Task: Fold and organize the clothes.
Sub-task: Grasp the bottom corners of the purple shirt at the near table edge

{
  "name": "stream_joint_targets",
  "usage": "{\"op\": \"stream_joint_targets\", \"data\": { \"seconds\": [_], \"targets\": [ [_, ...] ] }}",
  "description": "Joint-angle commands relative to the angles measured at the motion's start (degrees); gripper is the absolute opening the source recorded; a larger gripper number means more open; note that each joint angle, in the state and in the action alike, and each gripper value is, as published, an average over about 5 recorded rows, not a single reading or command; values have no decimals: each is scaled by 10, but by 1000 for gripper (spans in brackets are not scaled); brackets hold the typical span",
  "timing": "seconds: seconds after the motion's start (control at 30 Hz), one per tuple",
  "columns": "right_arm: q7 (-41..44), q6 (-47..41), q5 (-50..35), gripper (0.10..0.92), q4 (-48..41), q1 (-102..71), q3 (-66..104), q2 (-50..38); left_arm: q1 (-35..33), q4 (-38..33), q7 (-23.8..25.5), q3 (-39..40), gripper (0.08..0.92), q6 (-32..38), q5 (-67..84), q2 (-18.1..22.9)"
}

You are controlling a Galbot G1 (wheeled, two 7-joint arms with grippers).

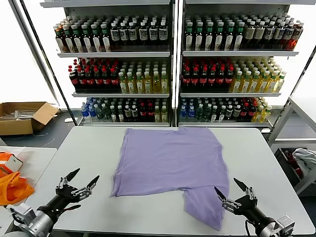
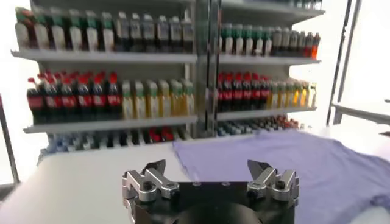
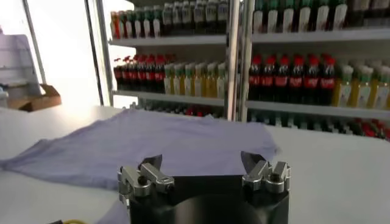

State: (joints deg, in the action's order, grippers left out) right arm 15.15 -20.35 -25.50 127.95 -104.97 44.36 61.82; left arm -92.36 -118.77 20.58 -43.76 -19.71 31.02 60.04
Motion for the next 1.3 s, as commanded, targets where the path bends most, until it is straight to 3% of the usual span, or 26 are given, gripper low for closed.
{"op": "stream_joint_targets", "data": {
  "seconds": [0.03,0.7,0.87,1.3],
  "targets": [
    [-43,-63,3,823,29,-48,-18,-16,18,11,-49,108,823,-85,-11,-42],
    [-46,-60,50,806,4,-41,-58,19,89,79,-39,145,823,-83,-12,-22],
    [-44,-56,62,680,-5,-23,-77,27,92,90,-34,151,767,-73,-27,-20],
    [-41,-44,61,308,-18,-12,-85,25,98,109,-28,155,389,-60,-49,-9]
  ]
}}
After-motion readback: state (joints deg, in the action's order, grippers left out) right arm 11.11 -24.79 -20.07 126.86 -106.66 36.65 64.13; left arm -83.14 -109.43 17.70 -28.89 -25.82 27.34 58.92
